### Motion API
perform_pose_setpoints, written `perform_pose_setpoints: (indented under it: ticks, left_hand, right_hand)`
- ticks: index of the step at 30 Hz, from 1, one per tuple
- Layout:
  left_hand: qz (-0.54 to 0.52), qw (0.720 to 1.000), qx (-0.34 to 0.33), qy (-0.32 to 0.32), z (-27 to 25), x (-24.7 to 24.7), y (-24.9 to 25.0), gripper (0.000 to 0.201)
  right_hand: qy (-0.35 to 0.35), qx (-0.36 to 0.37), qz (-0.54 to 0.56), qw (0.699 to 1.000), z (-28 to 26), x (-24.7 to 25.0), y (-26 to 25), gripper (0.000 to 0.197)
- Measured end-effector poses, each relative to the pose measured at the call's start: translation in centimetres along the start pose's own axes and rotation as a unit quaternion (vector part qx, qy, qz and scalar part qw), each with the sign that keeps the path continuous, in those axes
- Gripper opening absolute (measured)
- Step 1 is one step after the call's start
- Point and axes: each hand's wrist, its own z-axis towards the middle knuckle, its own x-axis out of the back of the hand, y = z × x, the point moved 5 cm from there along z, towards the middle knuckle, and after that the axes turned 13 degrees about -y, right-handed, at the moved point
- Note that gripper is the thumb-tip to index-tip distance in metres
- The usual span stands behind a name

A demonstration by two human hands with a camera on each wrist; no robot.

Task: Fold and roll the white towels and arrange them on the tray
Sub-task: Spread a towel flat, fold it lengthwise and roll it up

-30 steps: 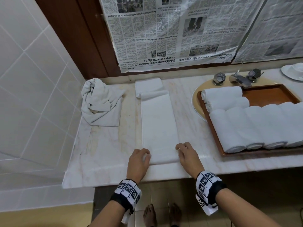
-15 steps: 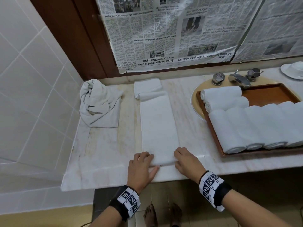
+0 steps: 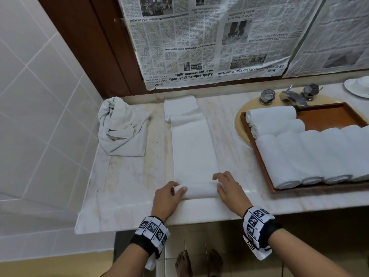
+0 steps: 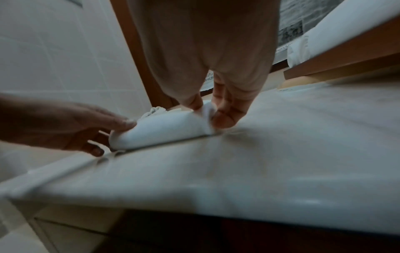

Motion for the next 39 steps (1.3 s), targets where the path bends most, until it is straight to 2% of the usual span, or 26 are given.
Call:
perform_pose_setpoints:
  ticks: [2,5,7,9,10,12,15,17,21,25,29,32,35,39]
  left_hand:
    - [-0.010,0.999,0.022,0.028,-0.1,-0.1,-0.1,0.032]
    - [0.040,0.997,0.011,0.058,-0.2,-0.3,0.1,0.033]
    - [0.092,0.993,-0.024,0.074,-0.4,-0.6,0.5,0.023]
    - [0.174,0.978,-0.094,0.073,-0.5,-1.4,1.3,0.011]
    - [0.210,0.967,-0.125,0.068,-0.5,-1.9,1.5,0.012]
    - [0.248,0.957,-0.144,0.051,-0.4,-2.4,1.7,0.016]
    - [0.290,0.949,-0.120,0.029,-0.8,-2.3,1.7,0.040]
    - [0.310,0.943,-0.114,0.031,-0.7,-2.1,1.8,0.041]
    - [0.236,0.970,-0.059,0.000,0.4,-1.2,1.6,0.038]
    - [0.131,0.990,-0.048,-0.010,0.7,-0.9,1.2,0.038]
    - [0.041,0.998,-0.044,-0.030,0.9,-0.3,1.0,0.029]
    - [-0.005,1.000,-0.015,-0.021,1.1,0.2,1.1,0.030]
    - [-0.009,1.000,0.019,-0.015,1.0,-0.1,0.8,0.037]
    - [0.051,0.999,0.005,0.020,0.4,-0.7,0.8,0.034]
  right_hand:
    - [0.001,0.018,-0.079,0.997,0.0,-0.4,-0.2,0.020]
    - [-0.008,0.055,-0.192,0.980,-0.3,-1.0,-0.6,0.029]
    - [-0.020,0.067,-0.226,0.972,-0.6,-1.1,-1.1,0.028]
    - [-0.032,0.060,-0.247,0.966,-0.7,-1.2,-1.2,0.037]
    - [-0.035,0.054,-0.253,0.965,-0.6,-1.2,-1.2,0.037]
    - [-0.041,0.041,-0.246,0.967,-0.2,-1.1,-1.2,0.034]
    - [-0.043,0.040,-0.188,0.980,0.7,-1.0,-1.1,0.029]
    - [-0.053,0.028,-0.136,0.989,1.2,-0.9,-0.7,0.025]
    - [-0.060,0.015,-0.033,0.998,1.5,-0.6,0.0,0.026]
    - [-0.078,0.007,-0.008,0.997,1.4,-0.6,0.3,0.029]
    - [-0.055,-0.002,0.050,0.997,1.2,-0.2,0.5,0.038]
    - [-0.028,0.005,0.088,0.996,0.9,0.1,0.6,0.028]
    - [-0.006,0.018,0.046,0.999,0.7,0.0,0.6,0.018]
    - [-0.023,0.030,-0.056,0.998,0.6,-0.1,0.4,0.018]
